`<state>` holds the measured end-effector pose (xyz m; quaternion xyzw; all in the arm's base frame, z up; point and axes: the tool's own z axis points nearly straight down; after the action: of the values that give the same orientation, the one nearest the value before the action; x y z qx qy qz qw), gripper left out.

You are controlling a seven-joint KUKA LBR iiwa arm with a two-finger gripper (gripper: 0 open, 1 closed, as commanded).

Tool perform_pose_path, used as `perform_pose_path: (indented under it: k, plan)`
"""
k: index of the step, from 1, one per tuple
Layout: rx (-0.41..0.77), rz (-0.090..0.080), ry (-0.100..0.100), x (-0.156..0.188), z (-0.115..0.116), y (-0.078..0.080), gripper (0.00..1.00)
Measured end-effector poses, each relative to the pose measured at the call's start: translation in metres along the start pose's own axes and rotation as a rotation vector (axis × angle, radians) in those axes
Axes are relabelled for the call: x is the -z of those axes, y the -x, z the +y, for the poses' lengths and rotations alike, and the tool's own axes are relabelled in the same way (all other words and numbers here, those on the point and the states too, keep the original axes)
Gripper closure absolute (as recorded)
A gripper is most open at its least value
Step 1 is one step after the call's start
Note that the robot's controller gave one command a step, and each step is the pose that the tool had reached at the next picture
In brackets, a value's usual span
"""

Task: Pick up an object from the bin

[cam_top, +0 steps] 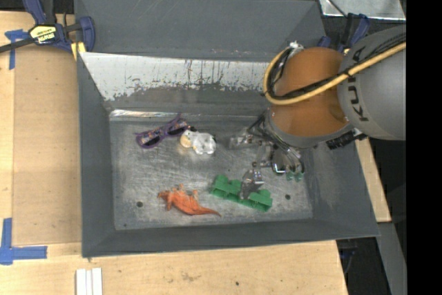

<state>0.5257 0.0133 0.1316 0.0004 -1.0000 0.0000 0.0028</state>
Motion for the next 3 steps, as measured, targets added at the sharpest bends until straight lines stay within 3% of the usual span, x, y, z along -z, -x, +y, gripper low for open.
perform_pose_path:
  k: [1, 2, 3]
  plan:
    - [0.000, -0.008, 0.000, 0.004, 0.000, 0.002, 0.00]
    - [-0.059, -0.011, -0.001, -0.023, 0.045, -0.019, 0.00]
    - [-0.046, -0.029, 0.005, -0.055, 0.068, -0.019, 1.00]
